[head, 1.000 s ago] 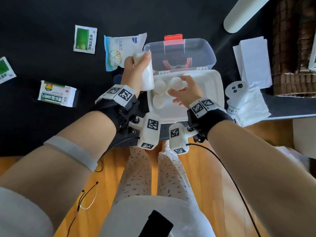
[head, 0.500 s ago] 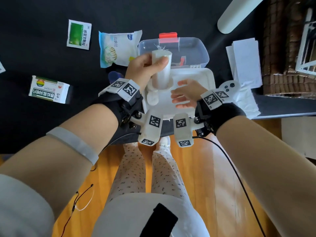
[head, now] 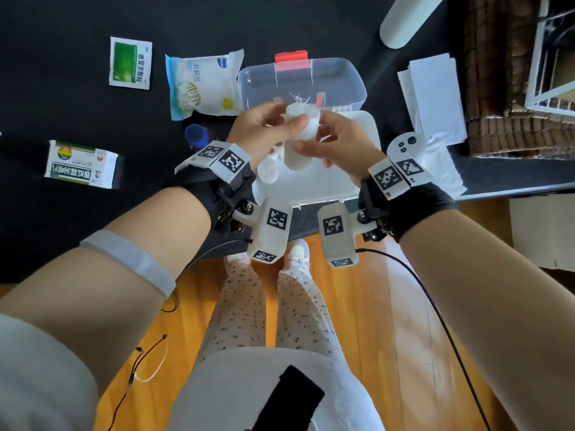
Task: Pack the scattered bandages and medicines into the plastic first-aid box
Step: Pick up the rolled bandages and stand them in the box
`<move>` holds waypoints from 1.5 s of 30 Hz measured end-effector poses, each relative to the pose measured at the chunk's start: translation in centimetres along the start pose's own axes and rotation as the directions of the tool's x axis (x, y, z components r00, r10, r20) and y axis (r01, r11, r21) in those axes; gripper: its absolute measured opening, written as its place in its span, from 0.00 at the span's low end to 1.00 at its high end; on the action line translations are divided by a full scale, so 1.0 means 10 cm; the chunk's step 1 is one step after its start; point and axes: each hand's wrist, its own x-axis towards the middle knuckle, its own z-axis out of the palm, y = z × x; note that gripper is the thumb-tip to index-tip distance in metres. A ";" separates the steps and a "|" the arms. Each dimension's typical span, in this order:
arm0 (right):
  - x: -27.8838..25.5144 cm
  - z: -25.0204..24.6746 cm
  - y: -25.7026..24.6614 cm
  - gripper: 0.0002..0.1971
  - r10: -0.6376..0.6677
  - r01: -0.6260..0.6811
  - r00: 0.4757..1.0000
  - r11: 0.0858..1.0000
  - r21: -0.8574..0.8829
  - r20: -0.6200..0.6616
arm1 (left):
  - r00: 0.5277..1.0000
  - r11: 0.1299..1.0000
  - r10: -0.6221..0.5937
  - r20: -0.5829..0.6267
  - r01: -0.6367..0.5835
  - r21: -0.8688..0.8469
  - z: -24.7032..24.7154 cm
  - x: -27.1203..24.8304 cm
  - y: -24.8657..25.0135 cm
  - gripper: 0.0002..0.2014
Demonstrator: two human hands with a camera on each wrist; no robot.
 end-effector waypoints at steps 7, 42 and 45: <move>-0.01 0.17 0.28 0.31 0.242 -0.240 0.970 0.969 0.065 -0.026 | 0.940 0.980 -0.193 -0.282 0.172 -0.099 -0.14 -0.04 -0.34 0.15; 0.19 0.67 0.23 0.62 0.380 -0.381 0.924 0.924 0.027 0.030 | 0.930 0.930 -0.358 -0.088 0.346 -0.128 -0.25 -0.17 -0.52 0.17; 0.29 0.71 0.33 0.66 0.355 -0.354 0.935 0.935 0.031 -0.021 | 0.931 0.931 -0.353 -0.092 0.341 -0.127 -0.26 -0.16 -0.54 0.17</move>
